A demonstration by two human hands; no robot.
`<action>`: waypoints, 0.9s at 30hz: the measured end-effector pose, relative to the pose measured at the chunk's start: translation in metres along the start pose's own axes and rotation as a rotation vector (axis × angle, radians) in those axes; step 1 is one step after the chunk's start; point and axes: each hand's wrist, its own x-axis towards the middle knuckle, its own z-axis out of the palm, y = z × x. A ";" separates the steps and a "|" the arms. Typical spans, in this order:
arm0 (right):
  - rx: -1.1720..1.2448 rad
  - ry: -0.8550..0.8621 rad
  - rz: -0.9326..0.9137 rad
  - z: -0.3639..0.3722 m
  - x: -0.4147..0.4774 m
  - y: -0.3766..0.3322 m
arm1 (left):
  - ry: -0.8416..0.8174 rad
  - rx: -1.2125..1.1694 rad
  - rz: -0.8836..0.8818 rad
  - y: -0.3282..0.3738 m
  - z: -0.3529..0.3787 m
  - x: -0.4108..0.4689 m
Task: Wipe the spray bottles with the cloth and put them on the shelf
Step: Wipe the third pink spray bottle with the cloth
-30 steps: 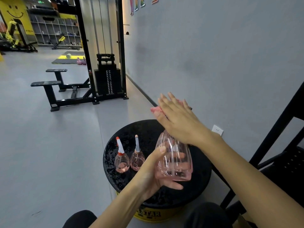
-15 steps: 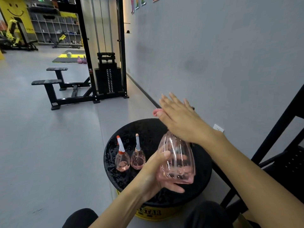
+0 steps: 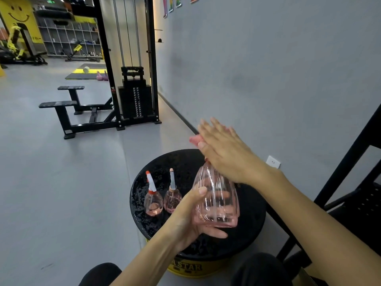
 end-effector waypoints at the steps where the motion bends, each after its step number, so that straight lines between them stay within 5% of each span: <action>1: -0.009 0.024 0.031 -0.003 0.004 0.004 | -0.002 0.005 -0.006 0.000 0.001 0.000; 27: 0.169 0.029 -0.043 0.015 -0.018 -0.008 | 0.032 -0.036 0.014 0.002 -0.010 0.003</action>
